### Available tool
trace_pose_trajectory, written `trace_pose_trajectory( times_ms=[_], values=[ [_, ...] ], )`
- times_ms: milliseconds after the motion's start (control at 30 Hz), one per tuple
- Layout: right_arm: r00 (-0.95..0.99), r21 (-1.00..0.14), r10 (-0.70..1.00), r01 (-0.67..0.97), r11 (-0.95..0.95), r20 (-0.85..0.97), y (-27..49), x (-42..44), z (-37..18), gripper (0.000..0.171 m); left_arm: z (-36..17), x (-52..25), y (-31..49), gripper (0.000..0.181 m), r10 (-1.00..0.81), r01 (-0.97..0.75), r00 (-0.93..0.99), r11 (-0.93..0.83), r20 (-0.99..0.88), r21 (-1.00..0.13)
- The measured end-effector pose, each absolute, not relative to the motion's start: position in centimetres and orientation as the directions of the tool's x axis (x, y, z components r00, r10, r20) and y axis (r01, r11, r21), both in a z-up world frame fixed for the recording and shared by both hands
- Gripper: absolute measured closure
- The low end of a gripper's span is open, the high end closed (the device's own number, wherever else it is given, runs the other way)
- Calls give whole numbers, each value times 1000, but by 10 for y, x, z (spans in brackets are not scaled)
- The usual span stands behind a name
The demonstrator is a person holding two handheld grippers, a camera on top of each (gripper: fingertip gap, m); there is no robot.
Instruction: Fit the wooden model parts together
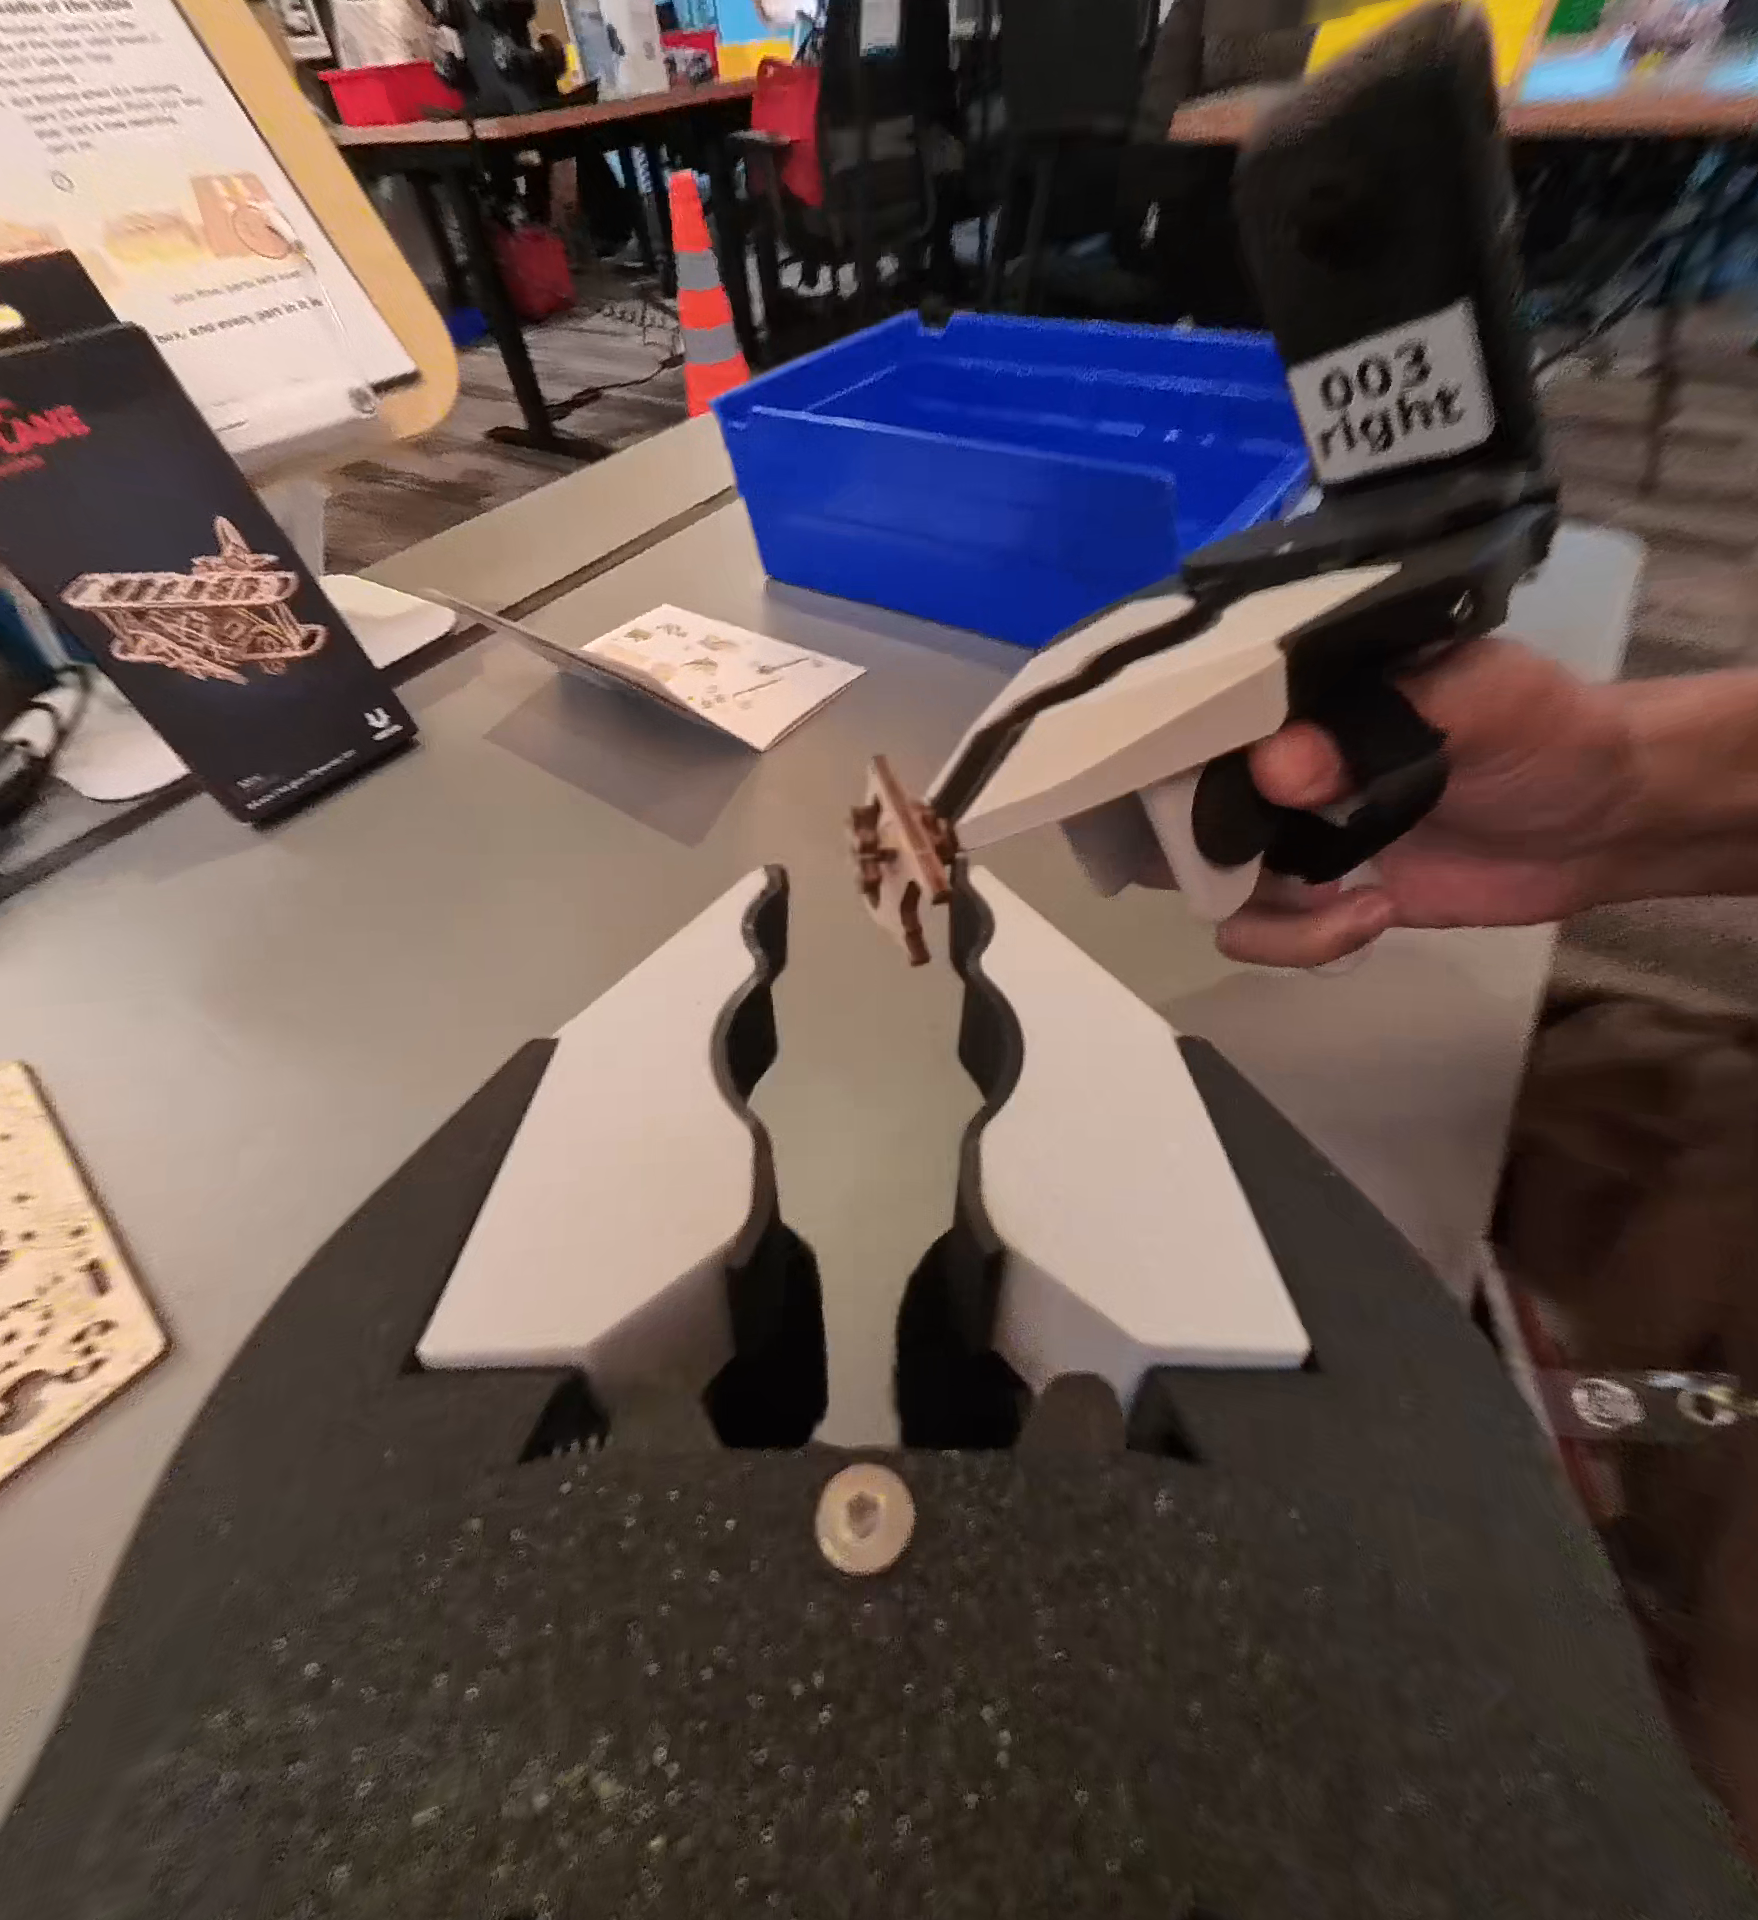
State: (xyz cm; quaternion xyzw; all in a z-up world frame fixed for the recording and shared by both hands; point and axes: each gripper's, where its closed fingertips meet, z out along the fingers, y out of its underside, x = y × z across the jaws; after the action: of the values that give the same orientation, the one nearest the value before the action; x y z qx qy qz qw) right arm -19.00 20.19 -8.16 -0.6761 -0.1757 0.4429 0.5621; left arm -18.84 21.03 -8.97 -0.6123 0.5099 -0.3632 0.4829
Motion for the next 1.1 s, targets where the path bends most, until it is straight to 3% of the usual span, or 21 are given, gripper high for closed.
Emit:
trace_pose_trajectory(
  times_ms=[233,333,600,1100],
  values=[
    [445,-939,827,-167,-301,-344,189,-192,-82,164,-71,-204,183,153,-924,-172,-114,-343,364,-924],
    [356,-940,870,-153,-305,-340,177,-191,-77,164,-67,-216,184,151,-868,-172,-196,-428,456,-887],
    [221,-928,901,-74,-365,-372,157,-200,-84,164,-83,-212,155,161,-893,-291,-261,-288,366,-912],
    [115,-913,907,0,-409,-406,137,-210,-91,164,-94,-212,137,166,-849,-370,-325,-291,416,-883]
  ],
)
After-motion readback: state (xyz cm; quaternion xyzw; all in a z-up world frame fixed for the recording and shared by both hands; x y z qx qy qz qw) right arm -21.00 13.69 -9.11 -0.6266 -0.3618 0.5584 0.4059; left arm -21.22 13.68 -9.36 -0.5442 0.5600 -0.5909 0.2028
